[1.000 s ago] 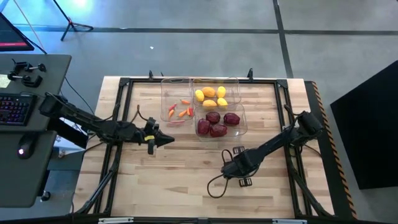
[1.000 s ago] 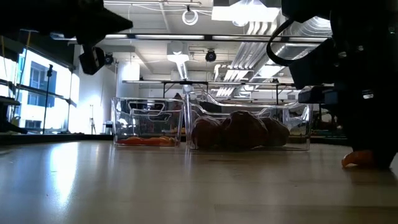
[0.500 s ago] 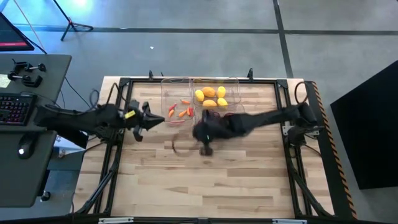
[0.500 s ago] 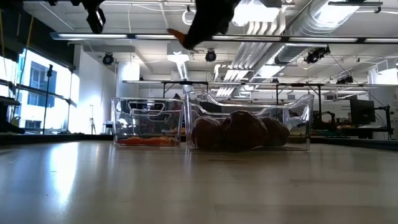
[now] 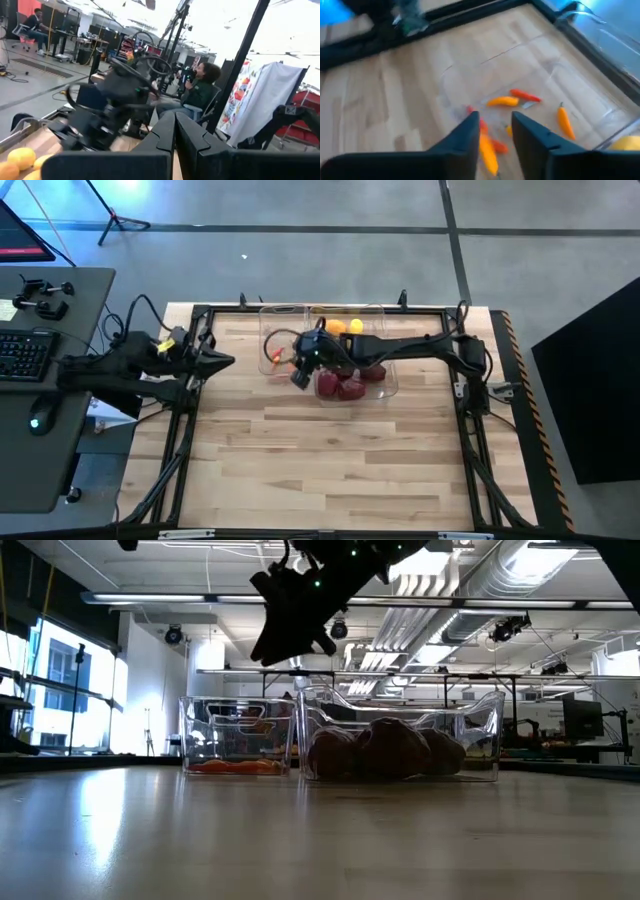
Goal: Sort produce into baskets
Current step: Put the orange chili pepper into the top left transparent bin, then return to Home Position
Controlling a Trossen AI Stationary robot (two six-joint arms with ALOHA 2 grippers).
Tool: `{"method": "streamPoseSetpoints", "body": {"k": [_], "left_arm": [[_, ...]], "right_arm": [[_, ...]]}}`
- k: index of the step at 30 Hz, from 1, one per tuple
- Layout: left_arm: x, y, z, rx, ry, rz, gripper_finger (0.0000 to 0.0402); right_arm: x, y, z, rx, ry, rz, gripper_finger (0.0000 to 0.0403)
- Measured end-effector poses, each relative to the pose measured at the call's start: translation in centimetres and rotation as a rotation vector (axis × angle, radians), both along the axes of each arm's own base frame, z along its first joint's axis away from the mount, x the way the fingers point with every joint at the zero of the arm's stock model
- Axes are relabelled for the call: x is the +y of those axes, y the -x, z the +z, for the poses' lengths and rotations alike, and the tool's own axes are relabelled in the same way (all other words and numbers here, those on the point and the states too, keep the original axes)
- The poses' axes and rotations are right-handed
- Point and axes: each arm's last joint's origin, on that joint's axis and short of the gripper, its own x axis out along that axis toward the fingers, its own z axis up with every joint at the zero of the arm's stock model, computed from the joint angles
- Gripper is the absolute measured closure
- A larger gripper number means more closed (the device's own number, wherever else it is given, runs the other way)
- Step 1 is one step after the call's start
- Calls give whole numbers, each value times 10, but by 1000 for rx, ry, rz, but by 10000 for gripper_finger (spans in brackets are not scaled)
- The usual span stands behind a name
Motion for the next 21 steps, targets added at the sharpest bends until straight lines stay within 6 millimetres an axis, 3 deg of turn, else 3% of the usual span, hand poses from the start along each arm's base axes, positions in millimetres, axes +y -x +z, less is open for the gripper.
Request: {"method": "streamPoseSetpoints", "body": {"k": [7,11,16,21], "left_arm": [[1,13,1,-24,-65,11,401],[1,20,0,-27,-109,19,401],[1,13,-15,-79,-124,26,401],[2,-3,-53,-115,-64,22,401]], "right_arm": [[-25,4,1,-44,-103,-119,198],[-30,20,27,-66,-178,-87,179],[-11,58,61,52,-128,-95,215],[4,98,78,228,-167,-97,327]]}}
